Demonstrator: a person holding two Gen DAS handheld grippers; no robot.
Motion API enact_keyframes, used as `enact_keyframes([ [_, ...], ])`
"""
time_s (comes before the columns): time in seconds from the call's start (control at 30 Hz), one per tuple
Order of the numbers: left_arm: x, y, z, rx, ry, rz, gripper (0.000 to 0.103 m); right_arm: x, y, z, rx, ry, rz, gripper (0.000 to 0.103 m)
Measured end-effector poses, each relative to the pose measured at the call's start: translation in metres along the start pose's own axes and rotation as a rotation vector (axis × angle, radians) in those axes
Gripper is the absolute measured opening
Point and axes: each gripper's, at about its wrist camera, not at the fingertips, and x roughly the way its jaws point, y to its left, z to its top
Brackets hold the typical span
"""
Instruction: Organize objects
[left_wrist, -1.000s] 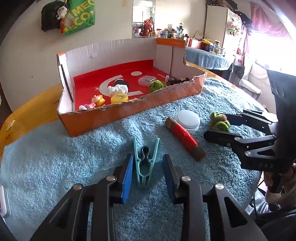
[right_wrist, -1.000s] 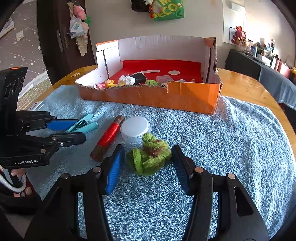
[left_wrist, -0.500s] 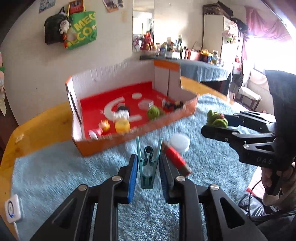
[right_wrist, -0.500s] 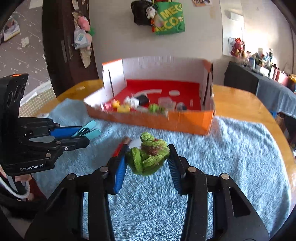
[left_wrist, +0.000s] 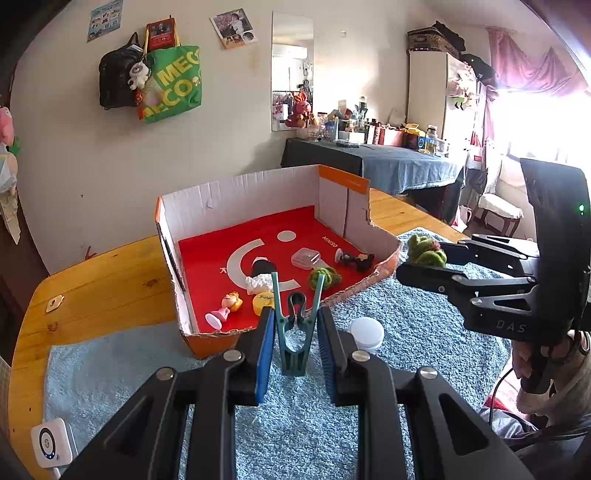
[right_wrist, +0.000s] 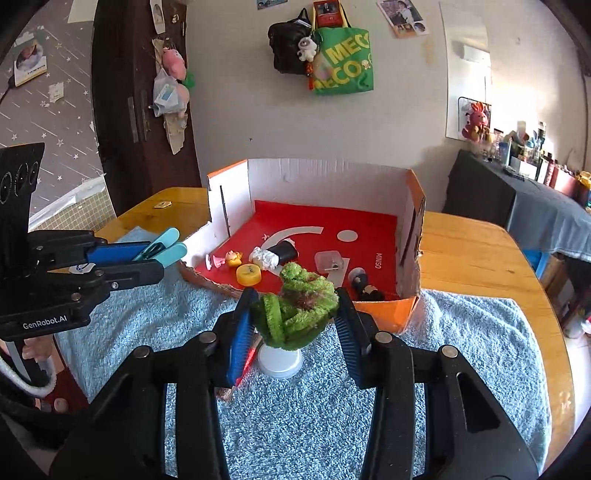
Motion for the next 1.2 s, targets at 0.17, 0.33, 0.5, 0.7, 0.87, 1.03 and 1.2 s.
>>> enact_keyframes([
  [0.17, 0.007, 0.004, 0.007, -0.003, 0.004, -0.003, 0.024, 0.005, -0.003, 0.004, -0.002, 0.008, -0.001, 0.040],
  [0.33, 0.022, 0.008, 0.022, 0.008, 0.013, 0.002, 0.024, 0.013, -0.008, 0.016, -0.014, 0.011, -0.014, 0.040],
  [0.5, 0.048, 0.016, 0.041, 0.032, 0.040, 0.034, 0.024, 0.035, -0.016, 0.039, -0.039, 0.038, -0.023, 0.040],
  [0.7, 0.085, 0.031, 0.061, 0.044, 0.105, 0.081, 0.024, 0.075, -0.023, 0.068, -0.090, 0.109, -0.038, 0.040],
  [0.87, 0.118, 0.046, 0.069, 0.054, 0.173, 0.119, 0.024, 0.109, -0.031, 0.087, -0.109, 0.188, -0.050, 0.040],
  [1.03, 0.147, 0.056, 0.070, 0.066, 0.242, 0.155, 0.024, 0.146, -0.042, 0.098, -0.112, 0.295, -0.054, 0.040],
  [1.2, 0.166, 0.064, 0.067, 0.072, 0.292, 0.173, 0.024, 0.176, -0.052, 0.097, -0.101, 0.393, -0.068, 0.040],
])
